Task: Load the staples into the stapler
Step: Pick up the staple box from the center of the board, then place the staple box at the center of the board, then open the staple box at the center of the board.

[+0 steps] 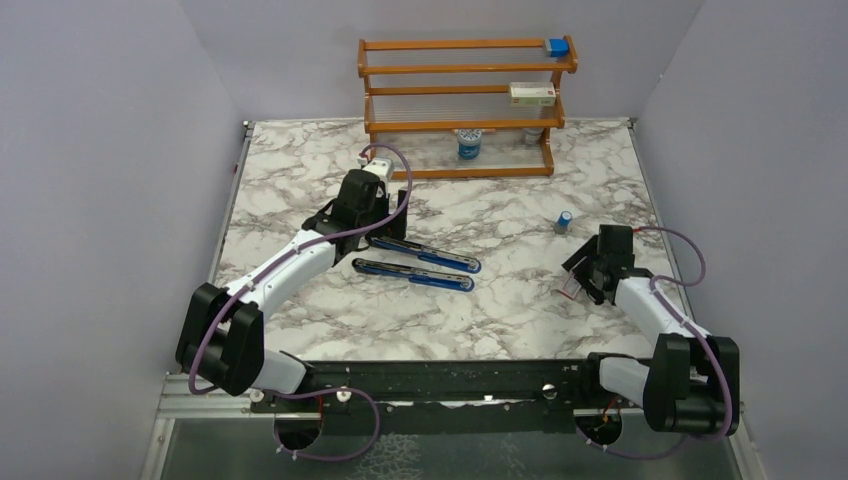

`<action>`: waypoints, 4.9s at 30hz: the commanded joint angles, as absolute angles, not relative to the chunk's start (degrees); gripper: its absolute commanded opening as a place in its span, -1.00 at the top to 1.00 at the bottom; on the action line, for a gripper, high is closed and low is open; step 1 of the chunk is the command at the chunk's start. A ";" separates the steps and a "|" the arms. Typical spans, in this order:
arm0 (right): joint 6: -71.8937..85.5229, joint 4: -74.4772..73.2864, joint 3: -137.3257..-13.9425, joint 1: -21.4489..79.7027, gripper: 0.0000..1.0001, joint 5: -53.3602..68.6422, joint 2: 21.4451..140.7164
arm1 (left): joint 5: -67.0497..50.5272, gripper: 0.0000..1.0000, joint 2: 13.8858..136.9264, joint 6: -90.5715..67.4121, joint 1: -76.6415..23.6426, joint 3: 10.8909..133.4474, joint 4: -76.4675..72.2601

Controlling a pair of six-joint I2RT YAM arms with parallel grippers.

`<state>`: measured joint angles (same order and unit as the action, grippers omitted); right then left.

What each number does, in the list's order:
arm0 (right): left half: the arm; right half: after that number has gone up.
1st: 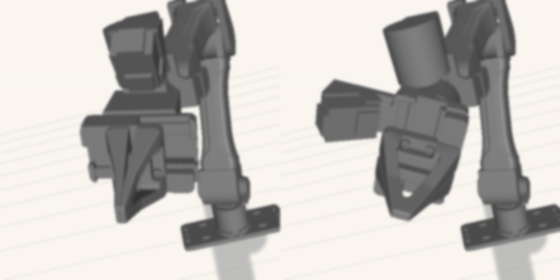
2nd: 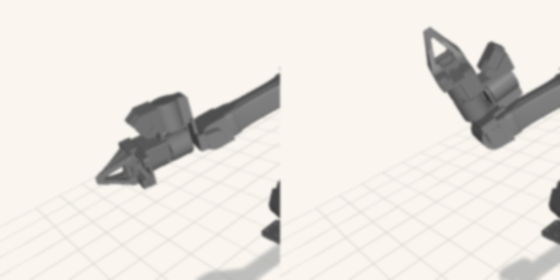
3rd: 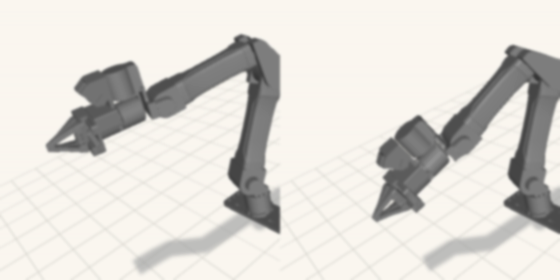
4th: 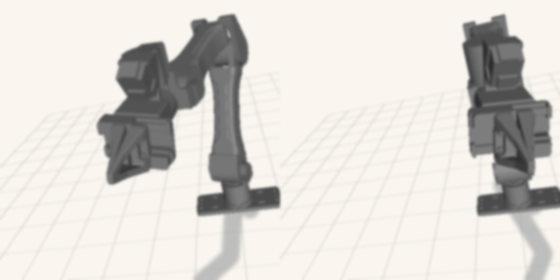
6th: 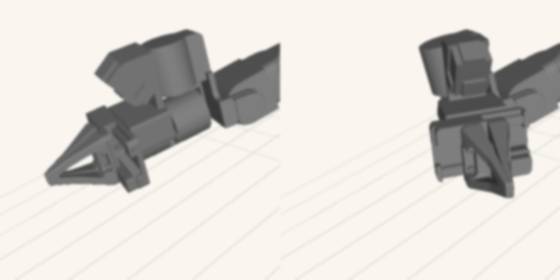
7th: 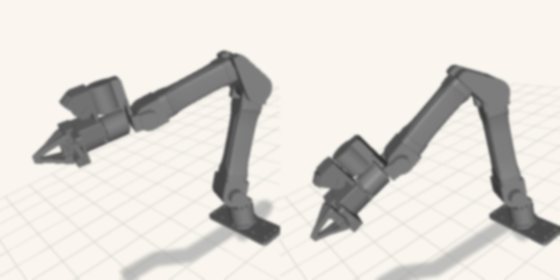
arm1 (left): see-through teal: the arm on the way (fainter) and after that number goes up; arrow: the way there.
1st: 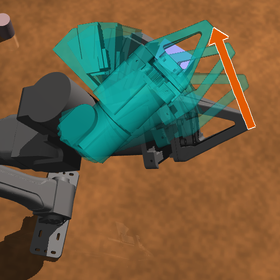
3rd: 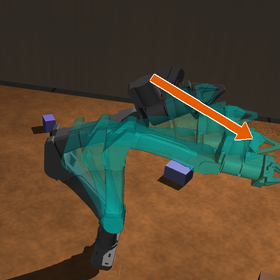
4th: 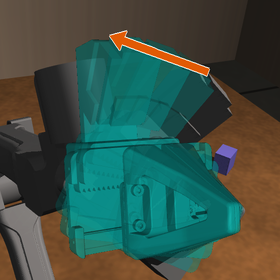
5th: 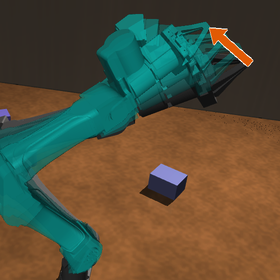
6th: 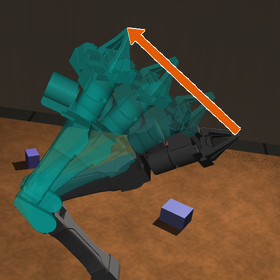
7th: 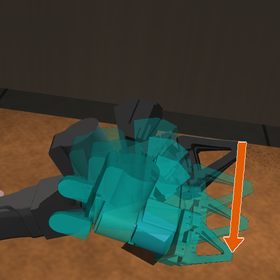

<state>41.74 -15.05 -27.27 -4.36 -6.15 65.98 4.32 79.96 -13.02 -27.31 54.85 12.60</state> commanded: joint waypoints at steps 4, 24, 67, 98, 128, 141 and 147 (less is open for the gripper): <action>40.27 -18.45 -28.21 -4.39 -0.24 -6.32 67.88 | 2.61 -0.98 80.57 -13.62 -26.48 56.94 12.30; 35.94 -25.32 -36.62 1.15 -0.23 -12.59 75.90 | 0.63 -0.98 80.26 -14.58 -24.22 57.24 12.52; 0.24 -9.79 -54.20 19.77 0.30 6.58 87.38 | -1.41 -0.98 81.52 -15.91 -21.90 56.97 12.16; -33.91 -29.45 -80.23 26.48 -0.02 17.50 116.17 | -1.53 -0.98 82.32 -16.19 -21.53 55.37 10.25; -11.73 -6.53 -57.49 25.18 -0.50 13.31 96.00 | -15.32 -0.88 101.12 -20.83 -22.59 73.99 7.91; -19.08 -13.59 -66.59 24.02 -0.36 15.18 106.58 | -20.99 -0.68 106.31 -21.84 -22.57 79.31 8.96; -21.07 -17.48 -67.97 23.91 -0.31 15.87 109.25 | -21.72 -0.66 106.76 -21.84 -22.56 79.58 9.26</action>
<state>-18.74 -13.54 -66.11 24.23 14.31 107.50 -19.16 106.08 -21.58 -22.26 77.97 9.23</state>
